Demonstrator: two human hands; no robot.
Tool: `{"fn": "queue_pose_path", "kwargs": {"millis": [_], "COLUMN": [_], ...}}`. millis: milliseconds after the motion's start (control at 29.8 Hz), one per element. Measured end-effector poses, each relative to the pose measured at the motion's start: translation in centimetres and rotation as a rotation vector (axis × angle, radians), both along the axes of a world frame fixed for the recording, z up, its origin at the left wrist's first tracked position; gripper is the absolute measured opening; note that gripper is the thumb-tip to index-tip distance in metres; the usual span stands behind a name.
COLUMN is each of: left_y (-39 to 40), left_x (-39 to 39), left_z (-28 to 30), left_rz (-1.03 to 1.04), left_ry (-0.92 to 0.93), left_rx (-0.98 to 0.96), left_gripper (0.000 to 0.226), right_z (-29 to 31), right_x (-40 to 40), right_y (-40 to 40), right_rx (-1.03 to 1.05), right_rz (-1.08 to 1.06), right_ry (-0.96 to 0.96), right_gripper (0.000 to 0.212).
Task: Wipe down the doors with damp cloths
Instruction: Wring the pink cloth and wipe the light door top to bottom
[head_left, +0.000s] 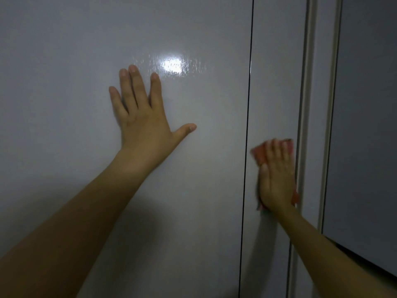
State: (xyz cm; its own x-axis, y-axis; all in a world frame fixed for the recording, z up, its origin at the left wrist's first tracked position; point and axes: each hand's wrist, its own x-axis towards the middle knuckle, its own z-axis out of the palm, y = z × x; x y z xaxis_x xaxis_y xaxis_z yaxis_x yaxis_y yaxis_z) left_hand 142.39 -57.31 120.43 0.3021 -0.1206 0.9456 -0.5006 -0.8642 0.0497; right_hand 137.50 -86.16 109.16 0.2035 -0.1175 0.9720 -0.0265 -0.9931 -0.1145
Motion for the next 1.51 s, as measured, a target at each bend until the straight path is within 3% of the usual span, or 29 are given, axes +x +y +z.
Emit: {"fn": "queue_pose_path", "kwargs": {"millis": [67,134,302,369,537,605,739,806,840,941,1008,1075,1243,1310,1377,1478,1512], "left_y": [1.0,2.3,5.5,6.2,6.1,6.1,6.6,6.7,6.6,6.4,6.4,6.5,7.0,7.4,7.5,7.3,7.3], "left_x": [-0.7,-1.1,-0.8,0.0,1.5,1.8,1.9,1.7,1.6,1.4,1.4,1.5,1.2,1.0,1.0,0.8,0.8], "left_z": [-0.2,-1.1,-5.4,-6.9,-7.8,-7.8,-7.8,-7.7,-7.6,-7.6,-7.7,-7.5,-7.4,-7.3,-7.2,-7.2,-7.1], "left_rz": [-0.076,-0.112,-0.029,-0.001,-0.03,-0.023,-0.024,-0.026,-0.028,-0.037,-0.04,-0.04,-0.033,-0.028,-0.025,-0.034,-0.037], "left_ry": [0.0,-0.041,-0.071,-0.106,-0.139,-0.163,-0.191,-0.184,-0.176,-0.154,-0.164,-0.169,-0.139,-0.137,-0.125,-0.103,-0.097], "left_rx": [-0.009,-0.038,-0.017,-0.001,-0.018,-0.032,-0.029,-0.032,-0.034,-0.042,-0.039,-0.037,-0.001,0.017,0.019,0.013,0.008], "left_gripper": [0.097,0.082,0.069,0.067,0.072,0.072,0.07,0.07,0.071,0.072,0.072,0.071,0.071,0.07,0.07,0.07,0.07], "right_z": [-0.2,-1.8,-5.4,-4.9,-2.6,-3.2,-3.8,-2.4,-1.8,-0.2,0.6,0.4,0.0,2.3,4.2,4.8,4.2], "right_x": [0.5,1.2,1.1,0.8,2.6,3.3,2.5,2.0,1.9,3.0,4.1,4.8,3.3,2.8,3.0,4.2,4.7], "right_y": [1.5,4.3,4.7,3.6,8.2,10.8,8.7,7.0,6.9,10.4,13.5,15.6,12.7,10.6,10.4,13.8,15.3], "right_rx": [0.316,0.393,-0.08,-0.089,0.489,0.302,-0.497,-0.618,-0.524,0.118,0.29,0.092,-0.744,-0.916,-0.71,-0.055,0.055], "right_rz": [-0.036,-0.066,0.01,-0.005,-0.085,-0.077,0.039,0.051,0.05,-0.03,-0.086,-0.065,0.051,0.034,0.01,-0.031,-0.048], "right_ry": [-0.128,-0.156,0.013,0.019,-0.173,-0.131,0.057,0.057,0.038,-0.115,-0.193,-0.132,0.127,0.166,0.117,-0.106,-0.142], "right_gripper": [0.049,0.05,0.052,0.052,0.052,0.052,0.052,0.05,0.051,0.054,0.055,0.055,0.053,0.052,0.053,0.055,0.055]}}
